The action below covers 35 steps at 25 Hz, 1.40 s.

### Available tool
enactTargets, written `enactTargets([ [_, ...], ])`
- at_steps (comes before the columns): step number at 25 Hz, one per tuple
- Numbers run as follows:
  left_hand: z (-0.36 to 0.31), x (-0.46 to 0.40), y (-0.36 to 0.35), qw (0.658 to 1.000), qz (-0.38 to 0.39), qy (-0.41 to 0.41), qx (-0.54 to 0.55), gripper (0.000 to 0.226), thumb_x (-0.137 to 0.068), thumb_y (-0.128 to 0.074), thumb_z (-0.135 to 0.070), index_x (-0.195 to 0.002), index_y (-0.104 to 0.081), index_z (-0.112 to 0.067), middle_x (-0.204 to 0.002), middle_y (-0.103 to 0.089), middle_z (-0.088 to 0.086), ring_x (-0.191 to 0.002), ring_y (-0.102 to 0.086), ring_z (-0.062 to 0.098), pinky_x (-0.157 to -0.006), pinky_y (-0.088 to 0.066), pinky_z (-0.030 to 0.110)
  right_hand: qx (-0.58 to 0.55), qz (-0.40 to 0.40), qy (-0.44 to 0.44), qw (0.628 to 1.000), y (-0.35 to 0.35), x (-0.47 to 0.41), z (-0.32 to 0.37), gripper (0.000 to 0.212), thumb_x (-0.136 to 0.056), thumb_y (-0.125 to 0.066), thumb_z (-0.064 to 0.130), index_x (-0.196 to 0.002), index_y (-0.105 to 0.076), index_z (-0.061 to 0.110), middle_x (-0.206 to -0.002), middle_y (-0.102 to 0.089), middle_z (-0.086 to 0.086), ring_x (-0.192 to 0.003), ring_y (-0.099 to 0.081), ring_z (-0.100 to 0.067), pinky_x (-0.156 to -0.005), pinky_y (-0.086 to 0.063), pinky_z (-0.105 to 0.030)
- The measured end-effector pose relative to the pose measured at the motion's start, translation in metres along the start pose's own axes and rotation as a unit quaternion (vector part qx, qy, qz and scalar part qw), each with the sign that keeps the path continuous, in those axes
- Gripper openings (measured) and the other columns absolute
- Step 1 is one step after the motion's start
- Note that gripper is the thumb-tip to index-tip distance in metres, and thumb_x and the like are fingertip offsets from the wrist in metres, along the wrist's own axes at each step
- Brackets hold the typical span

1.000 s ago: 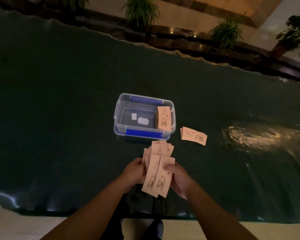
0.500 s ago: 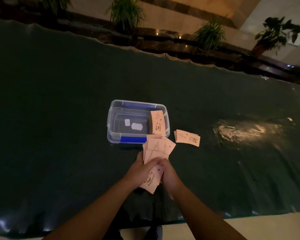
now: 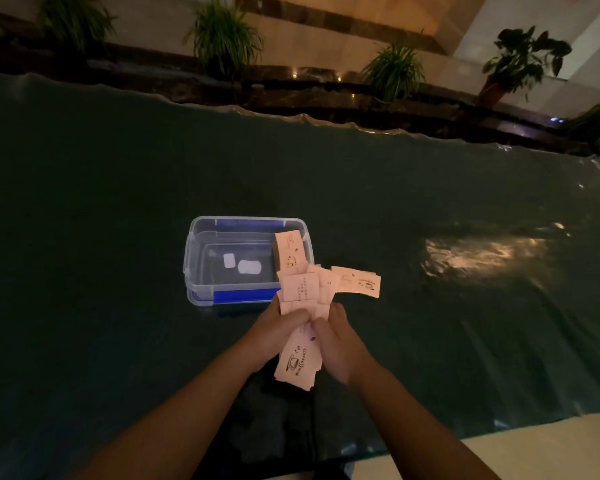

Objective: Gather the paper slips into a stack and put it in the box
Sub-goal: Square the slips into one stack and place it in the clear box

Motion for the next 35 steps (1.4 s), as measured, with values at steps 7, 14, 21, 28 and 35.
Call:
enactTargets([
  [7,-0.005,-0.028,-0.075,0.985,-0.054,0.040,0.158,0.040,-0.096,-0.064,-0.022,-0.133,-0.059,-0.035,-0.116,-0.077,0.007,-0.106,-0.074,0.030,-0.096,-0.055,0.059,-0.166,0.033,-0.037,0.985,0.079,-0.007,-0.032,0.030,-0.107,-0.056,0.025,-0.130,-0.062,0.043,-0.113,-0.081,0.012,-0.099,-0.079,-0.008,-0.070,-0.062,-0.022],
  [14,-0.012,-0.065,-0.148,0.933,-0.120,0.055,0.334,0.034,-0.092,-0.065,-0.020,-0.126,-0.065,-0.024,-0.108,-0.080,0.009,-0.110,-0.071,0.032,-0.084,-0.056,0.051,-0.413,0.002,-0.114,0.903,0.162,-0.018,-0.101,0.050,-0.101,-0.055,0.045,-0.138,-0.065,0.013,-0.125,-0.077,-0.016,-0.120,-0.071,-0.039,-0.094,-0.058,-0.049],
  [21,-0.007,-0.083,-0.185,0.891,-0.179,0.054,0.413,0.056,-0.080,-0.080,-0.012,-0.129,-0.059,-0.029,-0.115,-0.078,0.009,-0.109,-0.073,0.031,-0.080,-0.063,0.048,-0.416,-0.036,-0.125,0.900,0.190,-0.041,-0.114,0.076,-0.080,-0.091,0.020,-0.143,-0.050,0.026,-0.130,-0.073,-0.005,-0.116,-0.072,-0.024,-0.094,-0.062,-0.051],
  [28,-0.014,-0.102,-0.152,0.889,-0.215,0.111,0.389,0.082,-0.060,-0.094,-0.007,-0.131,-0.054,-0.017,-0.110,-0.079,0.011,-0.101,-0.075,0.030,-0.074,-0.065,0.046,-0.340,-0.036,-0.152,0.927,0.200,-0.087,-0.101,0.071,-0.079,-0.091,0.015,-0.139,-0.054,0.025,-0.127,-0.071,-0.005,-0.115,-0.069,-0.023,-0.091,-0.062,-0.046],
  [35,-0.014,-0.133,-0.111,0.953,-0.231,0.191,0.052,0.111,-0.057,-0.094,-0.052,-0.148,-0.042,-0.018,-0.136,-0.057,0.008,-0.117,-0.060,0.028,-0.097,-0.055,0.048,-0.236,-0.058,-0.181,0.953,0.199,-0.122,-0.100,0.070,-0.080,-0.091,0.017,-0.140,-0.056,0.023,-0.131,-0.067,-0.006,-0.114,-0.068,-0.025,-0.089,-0.063,-0.044],
])
Point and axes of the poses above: each hand's wrist, its own x-axis away from the middle knuckle, its own y-axis out of the back of the hand, z = x × y, the point moved 6 cm from there along -x, towards the middle knuckle
